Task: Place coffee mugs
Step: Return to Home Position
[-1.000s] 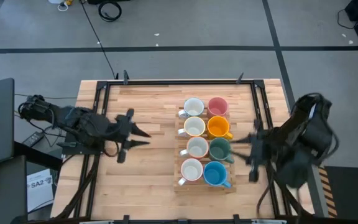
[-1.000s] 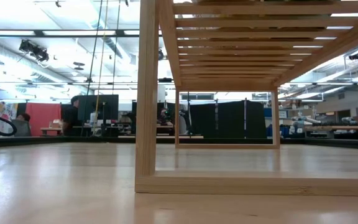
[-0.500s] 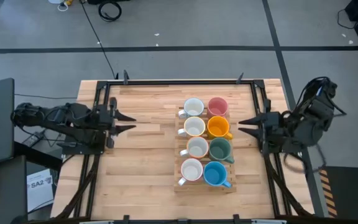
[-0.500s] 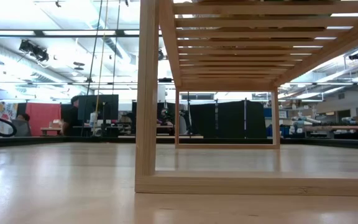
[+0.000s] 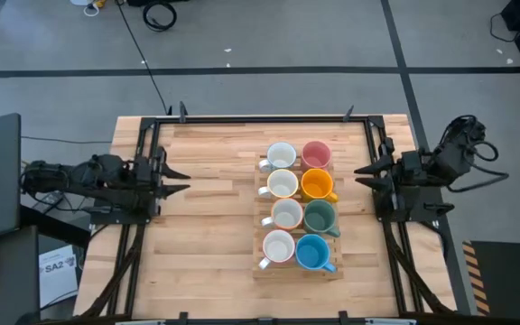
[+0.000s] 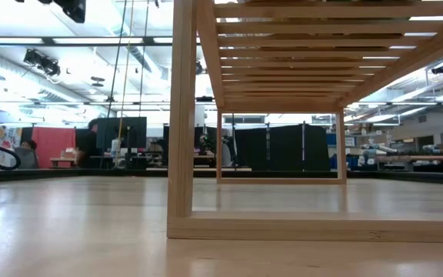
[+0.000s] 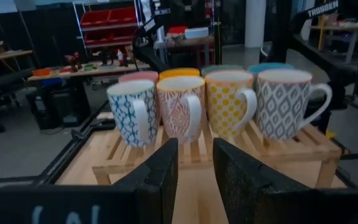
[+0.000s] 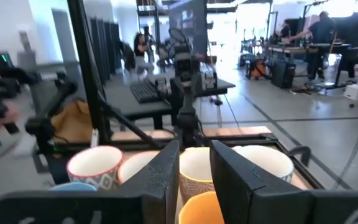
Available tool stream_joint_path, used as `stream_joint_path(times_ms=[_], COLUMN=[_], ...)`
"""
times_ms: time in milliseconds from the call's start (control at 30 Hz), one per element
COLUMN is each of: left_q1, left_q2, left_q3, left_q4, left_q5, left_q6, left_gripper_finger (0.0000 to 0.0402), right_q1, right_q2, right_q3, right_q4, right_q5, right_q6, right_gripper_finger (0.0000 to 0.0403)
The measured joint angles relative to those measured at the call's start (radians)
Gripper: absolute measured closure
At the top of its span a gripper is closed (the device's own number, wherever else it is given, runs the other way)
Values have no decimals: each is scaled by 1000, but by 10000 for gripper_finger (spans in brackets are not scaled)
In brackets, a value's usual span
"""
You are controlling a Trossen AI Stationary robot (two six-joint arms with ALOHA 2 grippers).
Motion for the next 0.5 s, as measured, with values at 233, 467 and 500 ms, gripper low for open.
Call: stream_joint_path(times_ms=[233,467,500], left_q1=[4,4,4], left_q2=[1,2,2], left_q3=[-88,-191,-196], left_q4=[70,230,235], left_q5=[6,11,11], left_q6=[0,0,0], left_gripper_finger=[295,295,295], right_q1=[-32,-43,-44], right_q2=[-129,-202,-210], right_q3=[-195,-345,-362], right_q4=[162,294,313], right_q5=[-59,-125,-125], right_q6=[-18,-18,-19], right_gripper_finger=[308,308,308])
